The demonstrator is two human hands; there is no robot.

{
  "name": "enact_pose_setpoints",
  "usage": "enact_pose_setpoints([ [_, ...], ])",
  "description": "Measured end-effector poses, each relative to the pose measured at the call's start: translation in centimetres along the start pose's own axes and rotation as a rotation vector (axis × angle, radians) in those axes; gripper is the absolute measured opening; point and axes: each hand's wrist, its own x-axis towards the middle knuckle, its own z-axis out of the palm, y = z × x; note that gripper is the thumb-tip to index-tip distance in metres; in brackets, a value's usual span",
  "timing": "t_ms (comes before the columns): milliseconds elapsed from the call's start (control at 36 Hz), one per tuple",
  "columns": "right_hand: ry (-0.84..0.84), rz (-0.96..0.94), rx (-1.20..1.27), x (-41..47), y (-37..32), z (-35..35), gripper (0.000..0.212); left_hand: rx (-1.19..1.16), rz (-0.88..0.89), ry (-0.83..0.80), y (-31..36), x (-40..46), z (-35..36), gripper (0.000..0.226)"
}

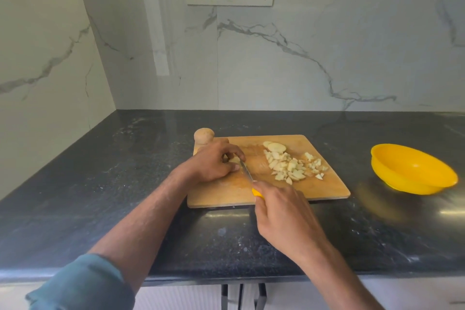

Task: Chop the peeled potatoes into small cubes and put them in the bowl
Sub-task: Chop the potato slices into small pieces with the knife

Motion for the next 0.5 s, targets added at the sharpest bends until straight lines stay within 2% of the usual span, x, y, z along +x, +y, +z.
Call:
enact_pose_setpoints([
  [83, 0.051, 0.011, 0.017, -0.6, 0.4, -0.6, 0.032, -0.021, -0.003, 0.018, 0.0, -0.2, 0.1, 0.024],
  [222, 0.148, 0.068, 0.087, -0.1, 0.8, -1.0, 0.031, -0.178, -0.091, 0.085, -0.3, -0.6, -0.1, 0.047],
  [306, 0.115, 0.065, 0.087, 1.1, 0.2, -0.7, 0.033, -0.211, -0.103, 0.108, -0.8, -0.7, -0.4, 0.056],
  [500, 0.045, 0.017, 0.023, 3.3, -0.4, 1.0, 0.034, -0.252, -0.122, 0.173, -0.8, -0.7, -0.5, 0.057],
])
